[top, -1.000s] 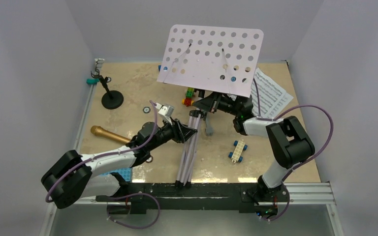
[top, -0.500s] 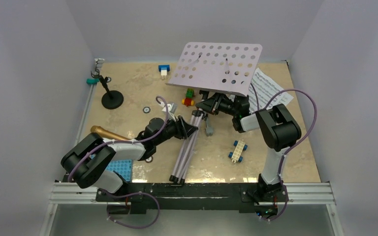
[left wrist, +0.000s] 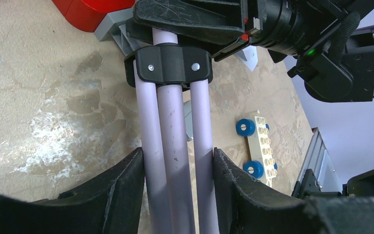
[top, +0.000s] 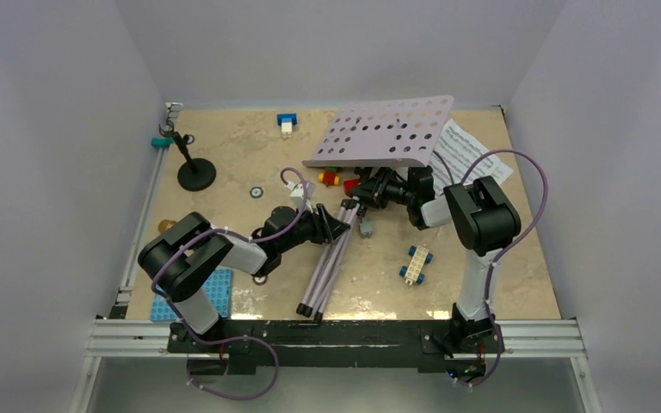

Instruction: Pack up the instrument practice props

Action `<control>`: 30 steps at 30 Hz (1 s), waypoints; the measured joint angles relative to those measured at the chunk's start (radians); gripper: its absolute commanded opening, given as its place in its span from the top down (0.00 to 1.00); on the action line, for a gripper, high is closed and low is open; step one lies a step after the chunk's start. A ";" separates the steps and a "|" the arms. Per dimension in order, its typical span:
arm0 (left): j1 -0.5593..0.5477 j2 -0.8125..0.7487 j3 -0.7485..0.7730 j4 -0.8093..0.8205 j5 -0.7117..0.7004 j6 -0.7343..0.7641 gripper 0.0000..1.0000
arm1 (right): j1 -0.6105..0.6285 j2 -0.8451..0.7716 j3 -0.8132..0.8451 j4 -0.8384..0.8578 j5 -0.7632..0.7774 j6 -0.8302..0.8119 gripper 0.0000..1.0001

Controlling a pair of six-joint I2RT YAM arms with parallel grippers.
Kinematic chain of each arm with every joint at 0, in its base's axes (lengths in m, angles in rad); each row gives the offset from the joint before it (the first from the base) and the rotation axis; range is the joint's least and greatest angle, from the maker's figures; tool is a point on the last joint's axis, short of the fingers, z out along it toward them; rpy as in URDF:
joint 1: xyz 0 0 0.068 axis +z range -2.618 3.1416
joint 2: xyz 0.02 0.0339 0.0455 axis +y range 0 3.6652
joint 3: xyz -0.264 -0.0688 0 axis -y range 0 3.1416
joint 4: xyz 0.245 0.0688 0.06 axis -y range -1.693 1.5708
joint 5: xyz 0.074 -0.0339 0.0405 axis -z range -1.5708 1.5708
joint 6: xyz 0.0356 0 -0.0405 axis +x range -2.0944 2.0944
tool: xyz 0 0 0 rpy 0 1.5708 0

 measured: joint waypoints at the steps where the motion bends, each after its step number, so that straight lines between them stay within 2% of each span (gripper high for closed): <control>1: 0.000 0.010 0.001 0.007 0.002 -0.006 1.00 | -0.001 0.000 0.002 -0.016 0.001 -0.003 0.96; 5: 0.002 0.026 0.001 0.023 0.004 -0.016 1.00 | -0.002 -0.001 0.009 -0.060 0.010 -0.012 0.72; 9: 0.004 0.035 0.001 0.033 0.006 -0.023 1.00 | -0.005 -0.007 0.005 -0.068 0.029 -0.017 0.57; 12: 0.008 0.038 -0.002 0.033 -0.003 -0.024 1.00 | -0.036 -0.035 -0.015 -0.069 0.062 -0.021 0.50; 17: 0.013 0.043 -0.016 0.033 -0.029 -0.024 1.00 | -0.072 -0.102 -0.055 -0.072 0.097 -0.001 0.44; 19: 0.015 0.043 -0.021 0.035 -0.035 -0.024 1.00 | -0.075 -0.113 -0.079 -0.074 0.105 0.006 0.37; 23: 0.016 0.043 -0.027 0.032 -0.038 -0.024 1.00 | -0.074 -0.144 -0.141 -0.086 0.111 0.017 0.37; 30: 0.016 0.016 -0.035 0.003 -0.036 -0.024 0.73 | -0.072 -0.302 -0.272 -0.127 0.104 -0.003 0.36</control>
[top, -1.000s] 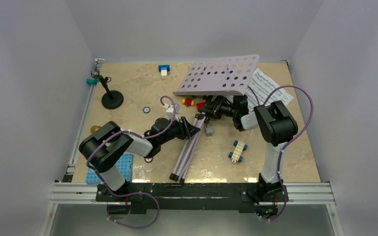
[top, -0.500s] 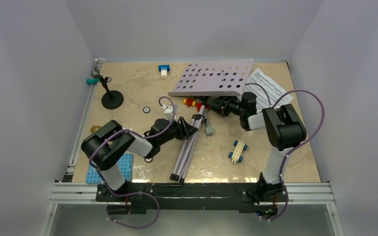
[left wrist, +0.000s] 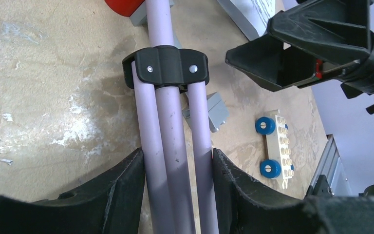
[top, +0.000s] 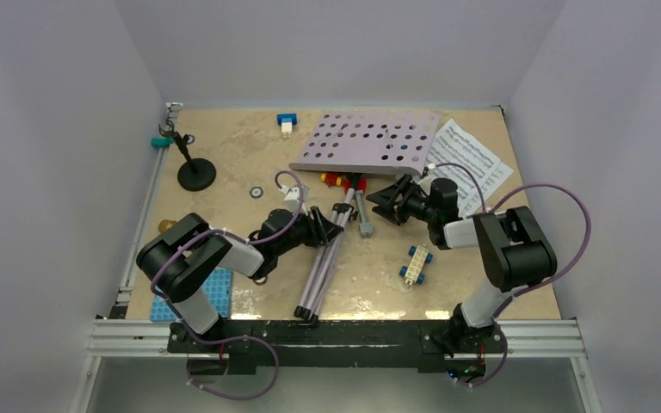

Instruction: Pack up the instrument practice props

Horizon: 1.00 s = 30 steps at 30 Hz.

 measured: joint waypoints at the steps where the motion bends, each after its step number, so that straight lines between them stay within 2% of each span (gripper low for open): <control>1: 0.000 -0.010 -0.003 -0.012 0.002 0.000 0.70 | 0.002 -0.018 -0.005 -0.005 -0.001 -0.001 0.36; 5: 0.000 -0.048 -0.003 -0.066 0.026 0.000 0.59 | 0.007 -0.134 -0.054 -0.084 -0.002 -0.039 0.36; 11: 0.000 -0.094 -0.003 -0.143 0.042 0.008 0.34 | 0.005 -0.304 -0.109 -0.253 0.012 -0.132 0.36; 17: -0.001 -0.161 -0.003 -0.172 0.061 0.023 0.20 | 0.008 -0.451 -0.146 -0.364 0.029 -0.257 0.36; 18: -0.001 -0.172 -0.002 -0.165 0.063 0.026 0.06 | 0.008 -0.468 -0.151 -0.379 0.031 -0.274 0.36; 19: -0.001 -0.182 0.001 -0.159 0.065 0.027 0.01 | 0.008 -0.484 -0.158 -0.396 0.033 -0.290 0.36; 30: -0.005 -0.403 0.002 -0.242 0.057 0.056 0.00 | 0.019 -0.846 -0.187 -0.684 0.084 -0.510 0.37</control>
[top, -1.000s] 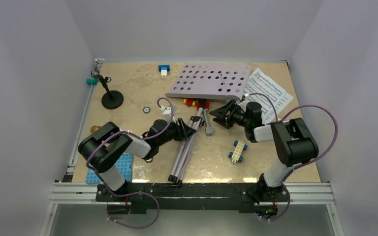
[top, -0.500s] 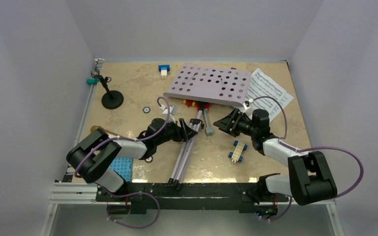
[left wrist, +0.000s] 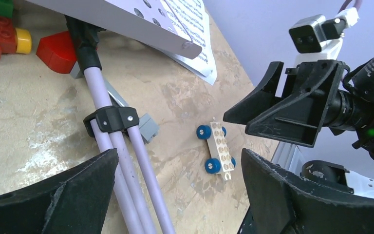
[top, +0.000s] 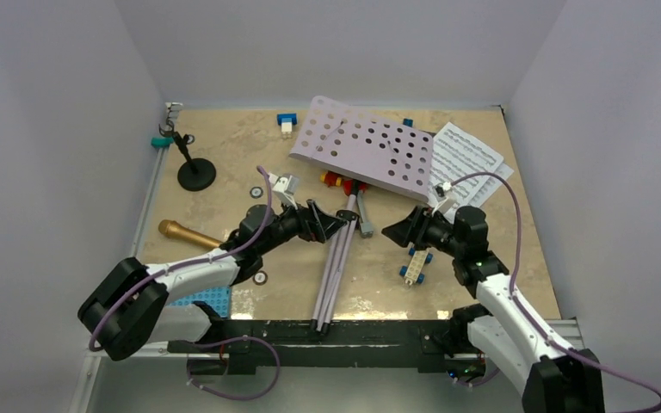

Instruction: Pack up the instrument practice props

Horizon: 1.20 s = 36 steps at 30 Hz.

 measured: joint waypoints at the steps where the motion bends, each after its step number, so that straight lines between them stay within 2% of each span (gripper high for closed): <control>1: 0.000 -0.018 -0.003 -0.011 0.000 0.002 0.00 | 0.012 -0.036 0.000 -0.024 0.006 -0.023 0.37; 5: -0.002 -0.078 -0.053 -0.033 0.002 0.016 0.00 | 0.121 -0.113 0.000 -0.092 0.066 -0.090 0.37; 10: -0.037 -0.067 -0.110 -0.082 0.003 0.024 0.00 | 0.248 -0.106 -0.002 -0.137 0.134 -0.124 0.38; 16: -0.148 0.015 -0.092 -0.153 -0.032 0.064 0.00 | 0.259 -0.079 -0.021 -0.142 0.164 -0.122 0.38; 25: -0.180 0.178 0.069 -0.251 -0.073 0.121 0.00 | 0.263 -0.121 -0.021 -0.184 0.190 -0.133 0.38; 30: -0.194 0.254 0.117 -0.289 -0.108 0.129 0.14 | 0.263 -0.140 -0.021 -0.211 0.209 -0.146 0.38; 34: -0.196 0.278 0.117 -0.300 -0.163 0.121 0.38 | 0.263 -0.152 -0.019 -0.236 0.218 -0.161 0.38; 36: -0.196 0.281 0.117 -0.291 -0.180 0.108 0.46 | 0.263 -0.157 -0.018 -0.246 0.226 -0.168 0.38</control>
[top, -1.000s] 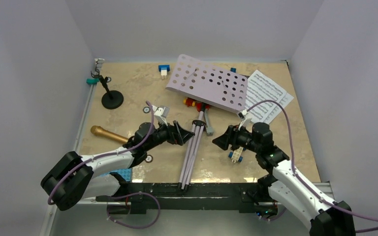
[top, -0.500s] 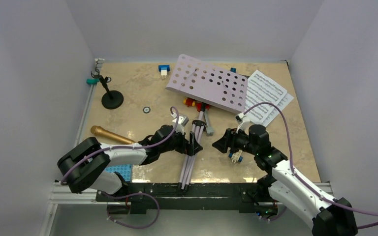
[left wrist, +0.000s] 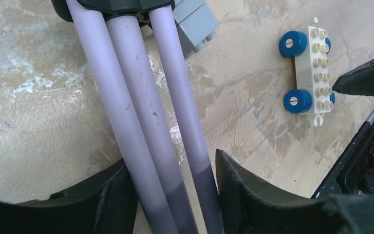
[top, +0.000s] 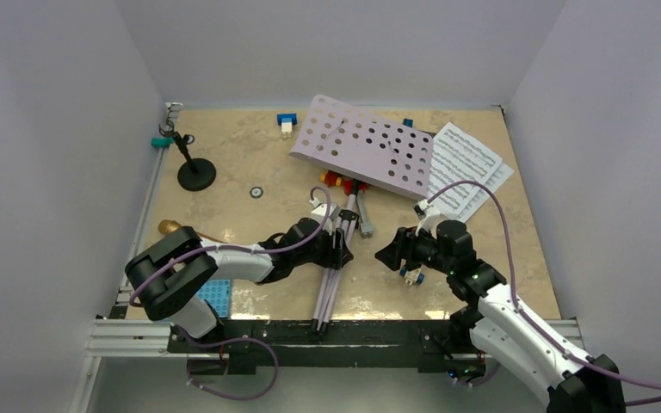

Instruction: Pack up the instrument practice props

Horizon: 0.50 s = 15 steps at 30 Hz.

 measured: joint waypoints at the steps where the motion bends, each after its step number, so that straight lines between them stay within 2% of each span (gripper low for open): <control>1: -0.004 0.001 0.000 0.010 -0.006 -0.008 0.48 | 0.000 -0.003 0.000 -0.004 0.002 -0.002 0.38; 8: -0.008 0.002 -0.010 0.043 -0.078 -0.041 0.73 | 0.000 -0.047 0.021 -0.042 0.016 -0.018 0.38; 15: -0.007 0.002 -0.042 0.113 -0.153 -0.060 0.91 | 0.000 -0.074 0.028 -0.059 0.048 -0.026 0.38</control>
